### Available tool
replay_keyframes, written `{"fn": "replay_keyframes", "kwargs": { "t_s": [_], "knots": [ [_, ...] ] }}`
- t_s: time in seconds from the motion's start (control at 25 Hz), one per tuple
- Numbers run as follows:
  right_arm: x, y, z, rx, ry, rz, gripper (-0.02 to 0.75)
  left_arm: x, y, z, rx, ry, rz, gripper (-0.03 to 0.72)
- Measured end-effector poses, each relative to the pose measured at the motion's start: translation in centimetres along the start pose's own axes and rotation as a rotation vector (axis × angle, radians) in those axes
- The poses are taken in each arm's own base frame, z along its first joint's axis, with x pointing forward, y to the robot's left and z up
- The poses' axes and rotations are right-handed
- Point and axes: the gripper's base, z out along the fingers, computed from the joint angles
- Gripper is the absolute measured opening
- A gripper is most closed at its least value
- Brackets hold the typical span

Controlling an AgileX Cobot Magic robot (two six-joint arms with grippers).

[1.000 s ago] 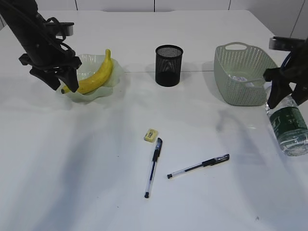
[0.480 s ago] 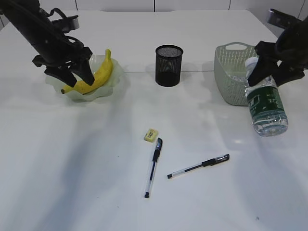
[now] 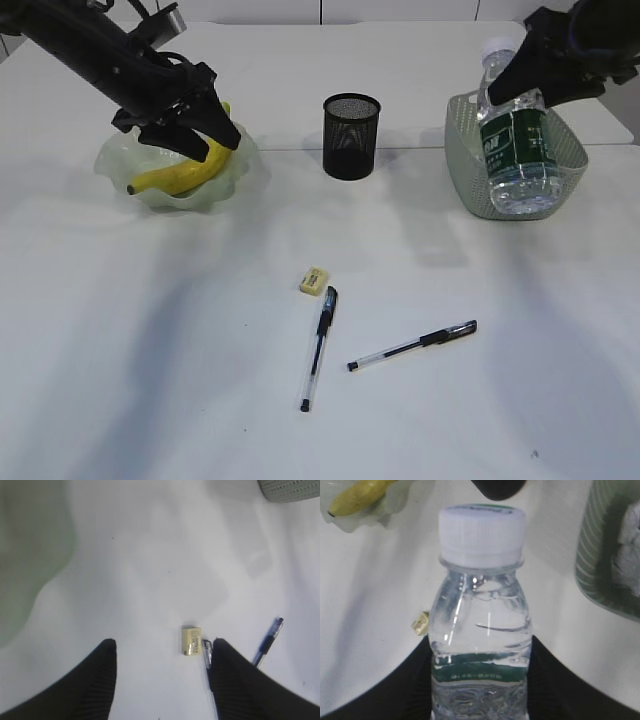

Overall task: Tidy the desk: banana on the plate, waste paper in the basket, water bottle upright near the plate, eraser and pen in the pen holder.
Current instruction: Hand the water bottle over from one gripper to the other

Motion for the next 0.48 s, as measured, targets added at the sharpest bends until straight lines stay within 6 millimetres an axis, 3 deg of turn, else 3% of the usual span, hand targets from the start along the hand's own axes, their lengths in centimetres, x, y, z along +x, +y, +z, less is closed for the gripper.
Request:
{"fn": "replay_keyframes", "kwargs": {
  "t_s": [0.48],
  "knots": [
    [-1.5, 2.1, -0.8, -0.192, -0.132, -0.032, 0.361, -0.3, -0.6, 0.0, 0.065, -0.029, 0.035, 0.42]
  ]
}}
